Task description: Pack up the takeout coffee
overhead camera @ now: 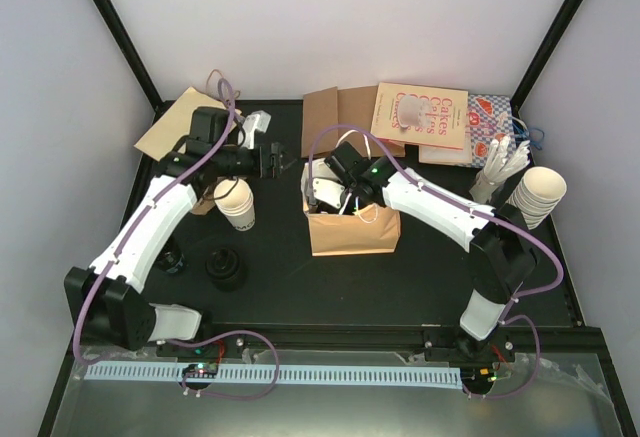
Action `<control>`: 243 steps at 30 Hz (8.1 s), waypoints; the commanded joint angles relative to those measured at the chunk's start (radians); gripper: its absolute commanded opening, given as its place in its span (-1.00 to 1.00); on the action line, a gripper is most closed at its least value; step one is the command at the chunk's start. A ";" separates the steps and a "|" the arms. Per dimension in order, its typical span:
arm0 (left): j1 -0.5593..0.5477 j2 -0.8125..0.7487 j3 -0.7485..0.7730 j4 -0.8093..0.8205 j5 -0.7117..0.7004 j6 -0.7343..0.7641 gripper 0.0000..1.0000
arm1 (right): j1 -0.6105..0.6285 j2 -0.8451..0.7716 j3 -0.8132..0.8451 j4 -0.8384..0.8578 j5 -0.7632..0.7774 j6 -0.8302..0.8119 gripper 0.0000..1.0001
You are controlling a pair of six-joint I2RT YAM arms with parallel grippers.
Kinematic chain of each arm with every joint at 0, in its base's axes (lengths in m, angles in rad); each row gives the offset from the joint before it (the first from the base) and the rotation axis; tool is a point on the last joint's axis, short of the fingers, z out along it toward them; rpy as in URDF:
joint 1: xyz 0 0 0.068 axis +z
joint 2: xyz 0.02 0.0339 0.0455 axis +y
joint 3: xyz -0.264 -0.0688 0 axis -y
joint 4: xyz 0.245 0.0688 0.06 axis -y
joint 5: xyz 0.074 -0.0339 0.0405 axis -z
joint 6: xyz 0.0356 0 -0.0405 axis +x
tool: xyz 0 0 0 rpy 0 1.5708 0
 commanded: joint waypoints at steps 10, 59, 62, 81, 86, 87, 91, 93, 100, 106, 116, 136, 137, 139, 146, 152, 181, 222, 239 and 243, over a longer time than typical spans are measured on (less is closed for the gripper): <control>-0.019 0.065 0.101 -0.038 0.058 0.083 0.66 | -0.007 0.035 0.013 -0.077 0.064 -0.014 0.36; -0.256 0.217 0.349 -0.393 -0.407 0.141 -0.97 | -0.007 -0.217 0.193 0.002 0.156 0.225 1.00; -0.258 0.220 0.364 -0.402 -0.434 0.139 -0.97 | -0.006 -0.252 0.181 0.037 0.171 0.258 1.00; -0.243 0.267 0.466 -0.451 -0.573 0.136 -0.97 | -0.007 -0.485 0.126 0.170 0.589 0.594 1.00; -0.210 0.321 0.524 -0.449 -0.606 0.145 -0.97 | -0.007 -0.589 0.024 0.085 0.692 0.734 1.00; -0.199 0.335 0.544 -0.448 -0.617 0.148 -0.97 | -0.008 -0.617 -0.005 0.078 0.697 0.759 1.00; -0.141 0.396 0.627 -0.463 -0.624 0.166 -0.97 | -0.008 -0.724 -0.110 0.066 0.706 0.844 1.00; -0.109 0.427 0.657 -0.453 -0.632 0.171 -0.97 | -0.008 -0.757 -0.145 0.048 0.698 0.885 1.00; -0.015 0.556 0.814 -0.486 -0.588 0.163 -0.70 | -0.008 -0.817 -0.237 0.015 0.643 0.970 1.00; -0.013 0.467 0.813 -0.530 -0.525 0.148 0.49 | -0.008 -0.881 -0.309 0.017 0.615 0.998 1.00; -0.014 -0.022 0.402 -0.465 -0.466 0.139 0.80 | -0.008 -0.956 -0.335 -0.075 0.603 1.050 1.00; -0.021 -0.562 -0.368 -0.079 -0.230 0.057 0.85 | -0.219 -0.765 -0.103 -0.387 0.847 1.203 0.71; -0.021 -0.561 -0.377 -0.069 -0.229 0.065 0.85 | -0.281 -0.747 -0.073 -0.388 0.827 1.186 0.69; -0.021 -0.558 -0.393 -0.050 -0.221 0.081 0.84 | -0.414 -0.697 -0.029 -0.369 0.759 1.128 0.62; -0.021 -0.558 -0.433 -0.040 -0.225 0.128 0.85 | -0.811 -0.550 0.035 -0.294 0.436 1.084 0.08; -0.022 -0.569 -0.446 -0.037 -0.210 0.144 0.85 | -0.924 -0.444 0.041 -0.266 0.337 1.073 -0.38; -0.022 -0.568 -0.457 -0.018 -0.161 0.162 0.88 | -0.984 -0.279 0.166 -0.359 0.395 1.065 -0.46; -0.022 -0.565 -0.457 -0.020 -0.166 0.165 0.88 | -0.987 -0.279 0.233 -0.420 0.421 1.059 -0.98; -0.022 -0.570 -0.459 -0.019 -0.164 0.164 0.89 | -0.983 -0.334 0.559 -0.588 0.468 1.060 -0.98; -0.022 -0.568 -0.460 -0.016 -0.160 0.163 0.88 | -0.912 -0.401 0.635 -0.548 0.354 1.005 -0.98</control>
